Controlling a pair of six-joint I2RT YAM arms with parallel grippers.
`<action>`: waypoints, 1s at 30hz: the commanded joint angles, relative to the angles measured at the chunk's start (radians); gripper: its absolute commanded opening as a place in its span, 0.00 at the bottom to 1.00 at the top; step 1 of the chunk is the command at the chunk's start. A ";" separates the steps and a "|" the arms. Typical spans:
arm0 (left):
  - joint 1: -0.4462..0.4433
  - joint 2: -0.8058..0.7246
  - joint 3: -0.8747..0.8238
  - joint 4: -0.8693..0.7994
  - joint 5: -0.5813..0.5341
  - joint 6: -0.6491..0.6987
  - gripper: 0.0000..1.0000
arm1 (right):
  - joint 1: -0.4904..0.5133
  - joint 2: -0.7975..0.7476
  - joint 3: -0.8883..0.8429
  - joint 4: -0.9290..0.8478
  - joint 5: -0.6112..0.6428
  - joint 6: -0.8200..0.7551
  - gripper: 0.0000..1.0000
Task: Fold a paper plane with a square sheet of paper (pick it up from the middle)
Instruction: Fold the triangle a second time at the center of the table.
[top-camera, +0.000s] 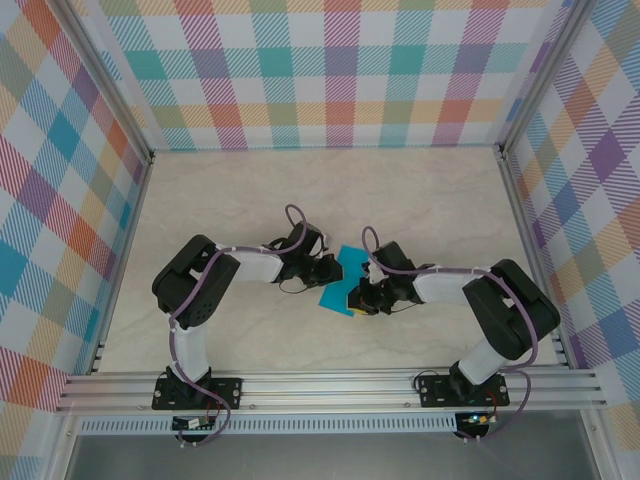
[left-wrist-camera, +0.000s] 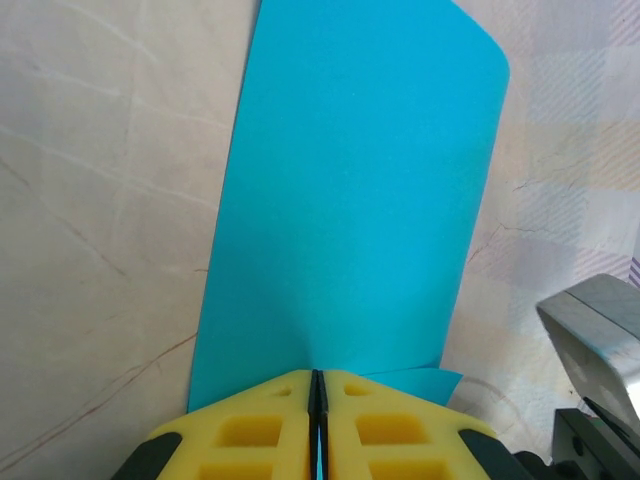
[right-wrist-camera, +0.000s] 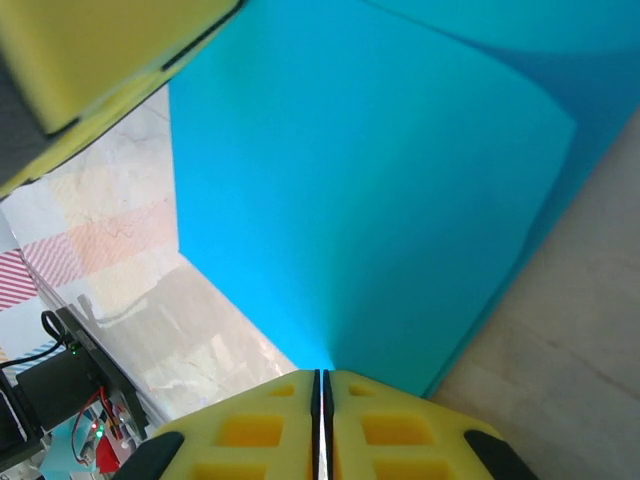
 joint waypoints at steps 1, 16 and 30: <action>-0.006 0.056 -0.030 -0.067 -0.068 0.012 0.11 | 0.006 -0.036 -0.023 -0.016 -0.023 -0.023 0.13; -0.006 0.049 -0.029 -0.066 -0.060 0.015 0.12 | 0.007 -0.073 -0.038 -0.094 0.029 -0.045 0.14; -0.006 0.052 -0.032 -0.069 -0.058 0.016 0.11 | 0.012 0.010 0.110 -0.008 -0.022 0.014 0.15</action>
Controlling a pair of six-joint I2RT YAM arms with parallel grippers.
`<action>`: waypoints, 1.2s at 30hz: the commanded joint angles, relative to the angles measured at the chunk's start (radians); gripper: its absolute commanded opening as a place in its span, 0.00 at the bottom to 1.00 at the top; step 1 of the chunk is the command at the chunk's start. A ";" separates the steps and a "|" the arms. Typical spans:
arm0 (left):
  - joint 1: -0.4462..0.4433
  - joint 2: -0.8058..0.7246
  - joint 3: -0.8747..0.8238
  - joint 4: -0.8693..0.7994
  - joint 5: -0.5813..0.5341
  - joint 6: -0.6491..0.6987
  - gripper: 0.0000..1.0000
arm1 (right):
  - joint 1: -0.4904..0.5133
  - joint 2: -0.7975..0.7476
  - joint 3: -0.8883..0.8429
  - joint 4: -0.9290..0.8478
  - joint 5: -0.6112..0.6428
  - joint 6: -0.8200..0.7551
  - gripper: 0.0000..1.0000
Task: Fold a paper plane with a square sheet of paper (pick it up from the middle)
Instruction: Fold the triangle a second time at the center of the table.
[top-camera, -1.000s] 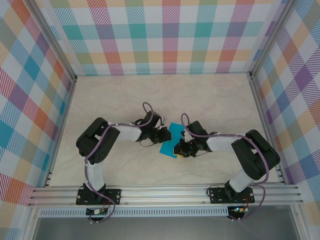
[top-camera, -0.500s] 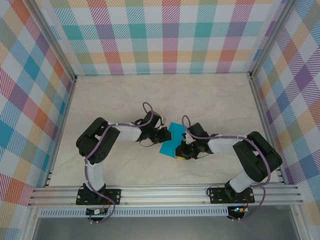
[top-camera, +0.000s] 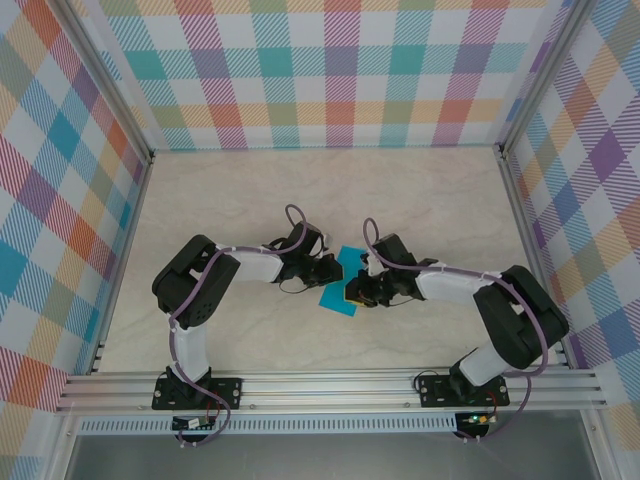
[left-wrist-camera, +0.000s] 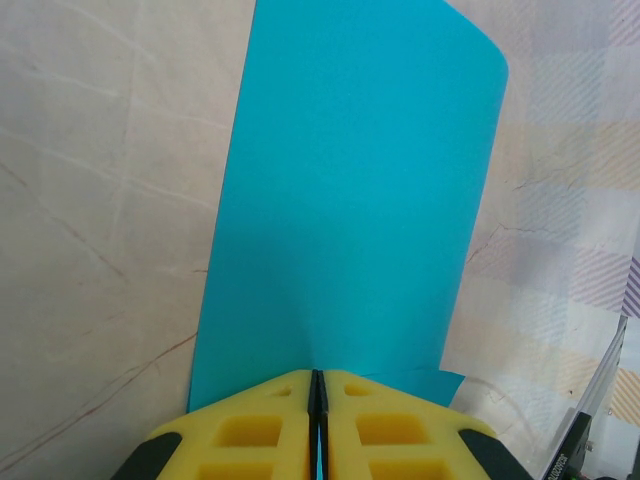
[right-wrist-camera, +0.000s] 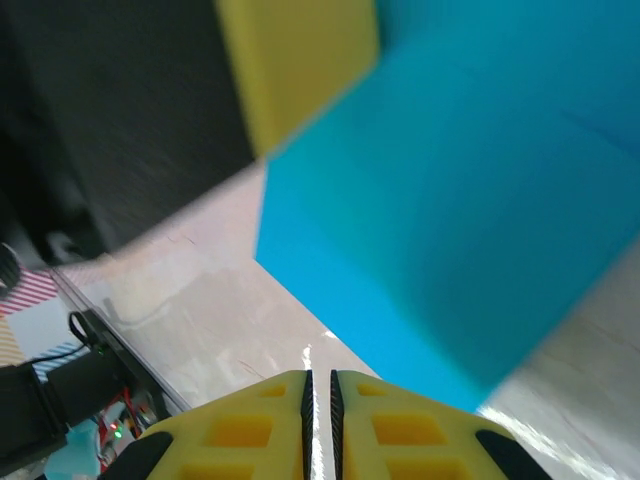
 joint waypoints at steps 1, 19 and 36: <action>-0.007 0.052 -0.032 -0.072 -0.059 0.017 0.12 | 0.013 0.064 0.056 0.032 -0.028 0.025 0.14; -0.006 0.043 -0.042 -0.078 -0.069 0.022 0.12 | 0.013 0.047 -0.010 0.002 0.028 0.024 0.13; -0.006 0.047 -0.036 -0.077 -0.067 0.019 0.12 | 0.025 0.022 -0.112 0.018 -0.018 0.002 0.13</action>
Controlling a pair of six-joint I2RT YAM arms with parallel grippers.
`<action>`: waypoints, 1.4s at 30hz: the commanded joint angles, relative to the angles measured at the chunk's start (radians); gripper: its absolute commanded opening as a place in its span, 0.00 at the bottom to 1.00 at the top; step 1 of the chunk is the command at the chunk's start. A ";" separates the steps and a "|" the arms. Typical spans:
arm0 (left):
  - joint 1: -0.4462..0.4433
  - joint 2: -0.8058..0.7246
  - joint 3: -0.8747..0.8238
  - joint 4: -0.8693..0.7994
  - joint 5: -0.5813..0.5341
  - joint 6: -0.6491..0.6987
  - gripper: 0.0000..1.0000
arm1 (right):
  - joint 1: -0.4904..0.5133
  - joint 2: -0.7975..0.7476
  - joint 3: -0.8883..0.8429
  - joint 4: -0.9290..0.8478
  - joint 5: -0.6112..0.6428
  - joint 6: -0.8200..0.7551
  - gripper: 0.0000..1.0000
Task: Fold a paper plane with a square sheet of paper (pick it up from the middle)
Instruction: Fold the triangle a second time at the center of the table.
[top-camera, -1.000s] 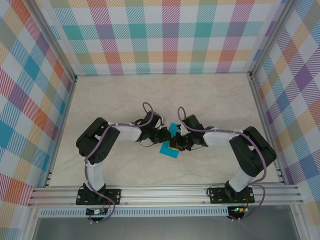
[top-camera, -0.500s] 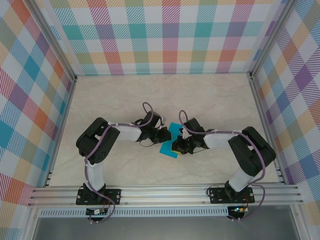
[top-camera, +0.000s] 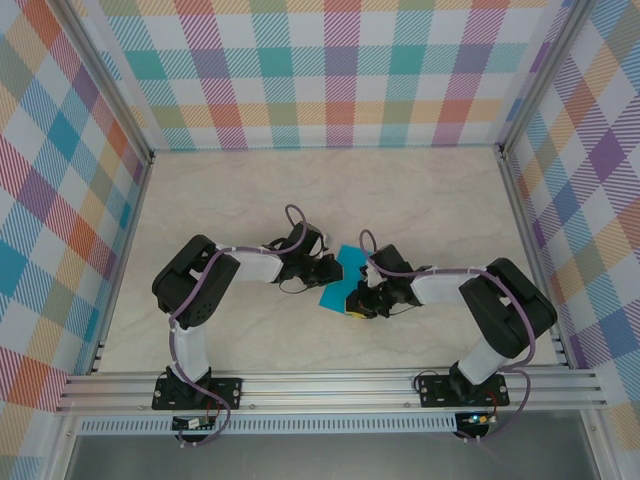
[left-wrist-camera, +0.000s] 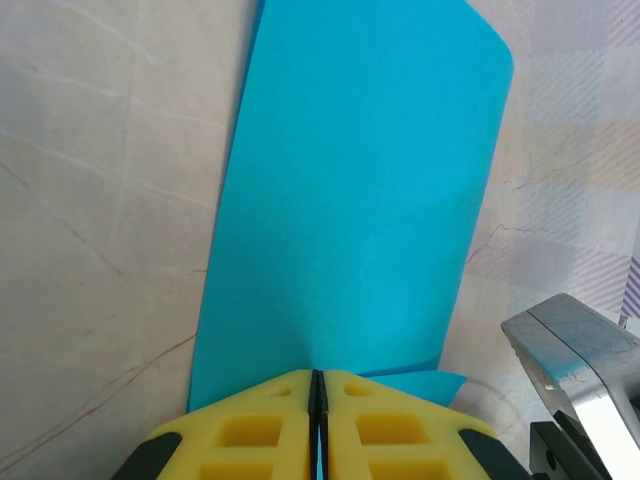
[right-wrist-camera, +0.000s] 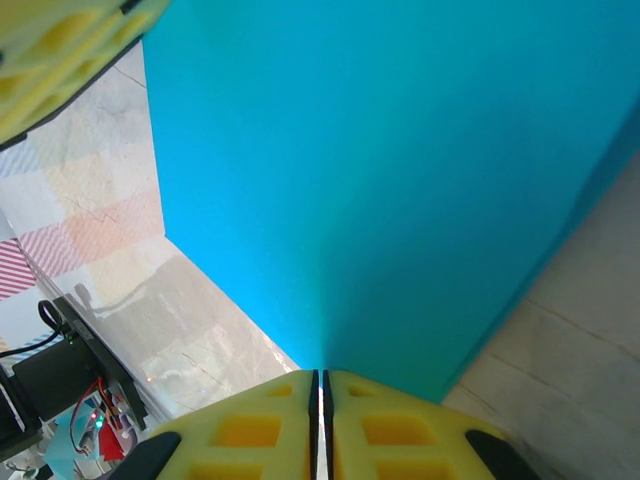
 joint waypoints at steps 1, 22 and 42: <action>-0.007 0.046 -0.033 -0.081 -0.066 0.020 0.12 | 0.006 -0.051 -0.032 -0.045 0.001 -0.024 0.14; -0.006 0.024 -0.006 -0.091 -0.037 0.030 0.12 | -0.002 -0.173 -0.006 -0.169 0.224 0.008 0.26; -0.007 -0.010 0.010 -0.112 -0.023 0.036 0.17 | -0.047 -0.238 -0.053 -0.093 0.268 0.138 0.50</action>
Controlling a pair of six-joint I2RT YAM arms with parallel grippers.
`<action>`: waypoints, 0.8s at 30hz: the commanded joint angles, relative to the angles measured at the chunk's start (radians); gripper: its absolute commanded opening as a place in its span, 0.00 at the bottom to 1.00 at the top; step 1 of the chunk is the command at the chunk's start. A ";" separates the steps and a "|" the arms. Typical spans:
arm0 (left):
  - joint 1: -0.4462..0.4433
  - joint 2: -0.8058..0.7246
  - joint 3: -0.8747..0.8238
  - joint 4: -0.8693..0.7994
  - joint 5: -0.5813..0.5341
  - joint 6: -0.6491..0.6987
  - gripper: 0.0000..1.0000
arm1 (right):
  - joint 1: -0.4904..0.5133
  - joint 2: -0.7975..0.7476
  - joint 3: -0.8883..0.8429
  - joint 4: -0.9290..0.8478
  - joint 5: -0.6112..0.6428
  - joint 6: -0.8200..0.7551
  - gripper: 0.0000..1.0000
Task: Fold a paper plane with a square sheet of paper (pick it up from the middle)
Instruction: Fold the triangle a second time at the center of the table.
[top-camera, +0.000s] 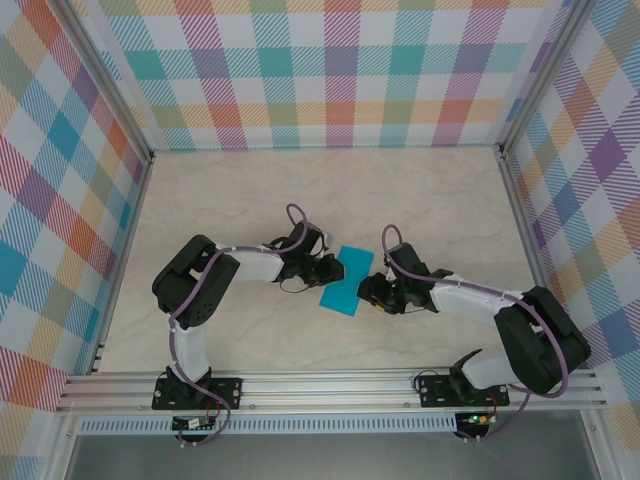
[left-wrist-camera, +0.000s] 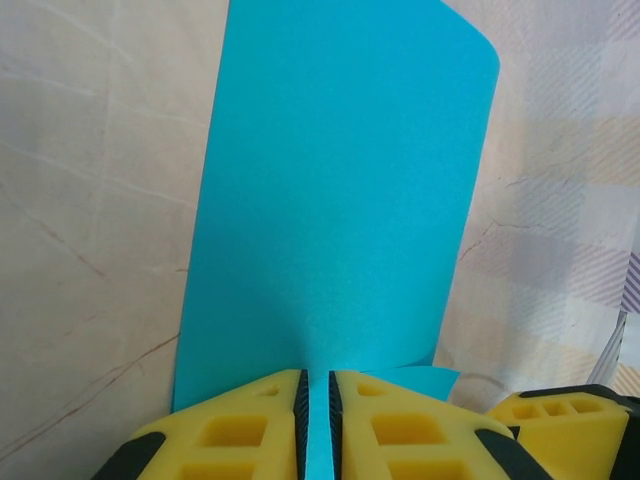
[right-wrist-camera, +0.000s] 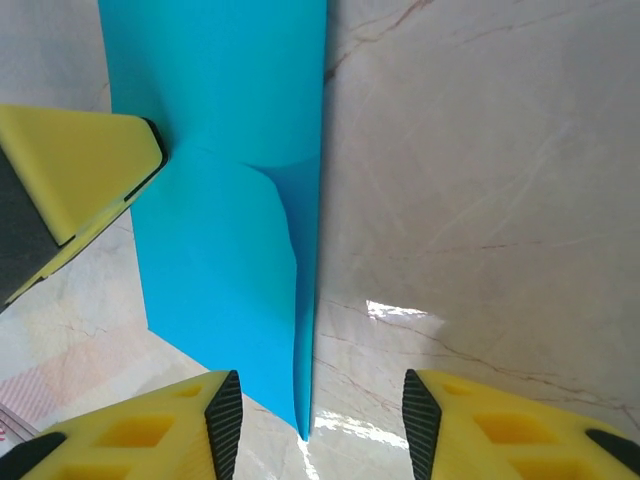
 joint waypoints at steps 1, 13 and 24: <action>-0.006 -0.010 -0.004 -0.092 -0.029 0.030 0.18 | -0.004 -0.013 -0.011 0.025 -0.014 0.023 0.52; -0.006 -0.013 0.003 -0.102 -0.033 0.035 0.19 | -0.004 0.039 -0.003 0.071 -0.047 0.033 0.54; -0.005 -0.008 0.000 -0.108 -0.044 0.036 0.20 | -0.004 0.071 0.003 0.110 -0.077 0.045 0.56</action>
